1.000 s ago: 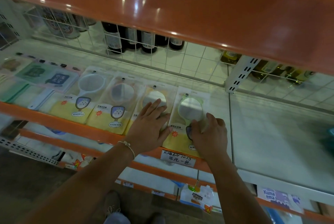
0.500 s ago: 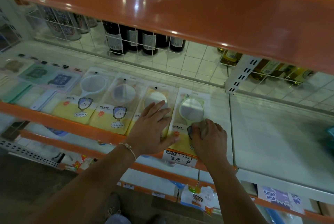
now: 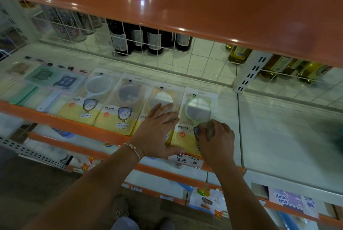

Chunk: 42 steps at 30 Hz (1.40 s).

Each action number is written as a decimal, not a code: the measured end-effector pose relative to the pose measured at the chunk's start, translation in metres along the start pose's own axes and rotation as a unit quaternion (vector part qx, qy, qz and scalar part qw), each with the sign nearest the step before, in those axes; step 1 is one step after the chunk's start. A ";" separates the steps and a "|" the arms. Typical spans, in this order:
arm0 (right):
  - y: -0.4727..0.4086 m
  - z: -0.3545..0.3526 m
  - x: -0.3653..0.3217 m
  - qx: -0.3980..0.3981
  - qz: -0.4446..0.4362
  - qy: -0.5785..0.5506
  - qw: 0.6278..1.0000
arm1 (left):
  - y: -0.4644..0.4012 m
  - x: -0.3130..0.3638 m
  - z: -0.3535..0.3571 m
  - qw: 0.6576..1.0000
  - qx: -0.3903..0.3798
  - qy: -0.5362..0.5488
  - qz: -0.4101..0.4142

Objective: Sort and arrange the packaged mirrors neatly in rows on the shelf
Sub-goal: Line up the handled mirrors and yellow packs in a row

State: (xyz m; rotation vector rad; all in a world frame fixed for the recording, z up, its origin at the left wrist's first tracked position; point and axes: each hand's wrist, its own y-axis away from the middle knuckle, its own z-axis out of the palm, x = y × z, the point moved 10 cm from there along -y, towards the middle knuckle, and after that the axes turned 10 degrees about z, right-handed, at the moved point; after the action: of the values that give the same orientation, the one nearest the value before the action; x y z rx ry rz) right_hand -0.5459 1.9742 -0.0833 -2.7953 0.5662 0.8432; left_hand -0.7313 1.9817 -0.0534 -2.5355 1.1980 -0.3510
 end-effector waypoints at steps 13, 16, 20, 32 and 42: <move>0.005 -0.004 -0.003 0.021 0.006 -0.016 1.000 | 0.000 0.000 0.004 1.000 -0.015 0.022 0.003; 0.010 -0.013 -0.010 0.024 0.004 -0.028 0.999 | 0.000 0.000 0.006 1.000 -0.024 0.019 0.003; 0.015 -0.020 -0.014 0.017 0.017 -0.035 0.999 | -0.001 -0.001 0.008 0.999 -0.051 0.012 -0.002; 0.019 -0.024 -0.011 0.015 0.060 -0.069 0.996 | 0.000 -0.002 0.011 0.998 -0.058 0.032 -0.010; 0.011 -0.013 -0.005 -0.002 0.060 -0.080 0.995 | -0.001 -0.001 0.015 0.994 -0.107 0.025 -0.016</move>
State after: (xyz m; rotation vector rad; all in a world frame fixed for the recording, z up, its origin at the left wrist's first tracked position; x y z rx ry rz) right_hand -0.5479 1.9621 -0.0703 -2.6878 0.7100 1.0803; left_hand -0.7261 1.9860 -0.0673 -2.7464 1.2760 -0.3086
